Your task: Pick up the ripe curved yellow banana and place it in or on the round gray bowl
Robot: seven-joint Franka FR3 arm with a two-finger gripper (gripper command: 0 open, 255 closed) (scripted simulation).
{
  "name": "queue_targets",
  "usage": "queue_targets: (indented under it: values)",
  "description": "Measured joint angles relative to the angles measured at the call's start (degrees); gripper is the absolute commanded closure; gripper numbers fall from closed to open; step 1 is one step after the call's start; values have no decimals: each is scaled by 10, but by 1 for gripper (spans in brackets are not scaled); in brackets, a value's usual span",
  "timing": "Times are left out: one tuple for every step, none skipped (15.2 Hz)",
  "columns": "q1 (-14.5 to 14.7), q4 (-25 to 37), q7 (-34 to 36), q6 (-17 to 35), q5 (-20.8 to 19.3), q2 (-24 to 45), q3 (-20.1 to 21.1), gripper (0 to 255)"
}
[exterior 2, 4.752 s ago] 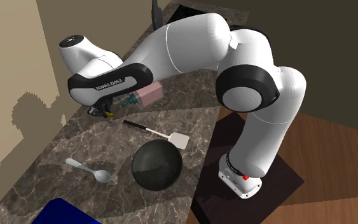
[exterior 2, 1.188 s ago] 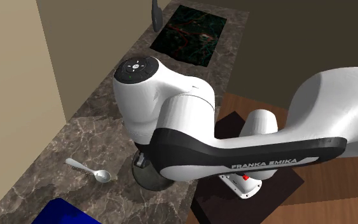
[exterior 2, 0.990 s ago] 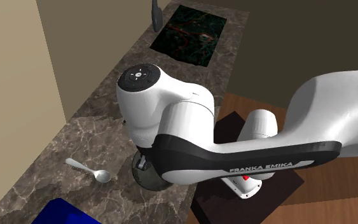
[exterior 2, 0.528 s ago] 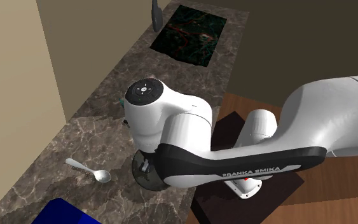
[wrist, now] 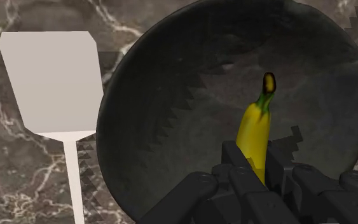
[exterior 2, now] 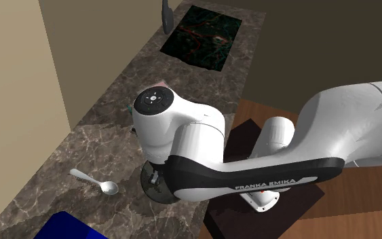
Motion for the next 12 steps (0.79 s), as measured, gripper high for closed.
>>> queue_targets:
  values:
    - [0, 0, 0, 0, 0, 0, 0, 0]
    - [0, 0, 0, 0, 0, 0, 0, 0]
    - [0, 0, 0, 0, 0, 0, 0, 0]
    - [0, 0, 0, 0, 0, 0, 0, 0]
    - [0, 0, 0, 0, 0, 0, 0, 0]
    - [0, 0, 0, 0, 0, 0, 0, 0]
    - [-1, 7, 1, -7, -2, -1, -2, 0]
    - [-2, 22, 3, -26, -6, -5, -7, 0]
    - [-3, 33, 2, -42, -10, -10, -12, 0]
    - [-4, 44, 2, -59, -13, -16, -18, 0]
    - [-5, 54, 3, -68, -16, -14, -20, 0]
    - [-6, 57, 3, -72, -17, -15, -21, 0]
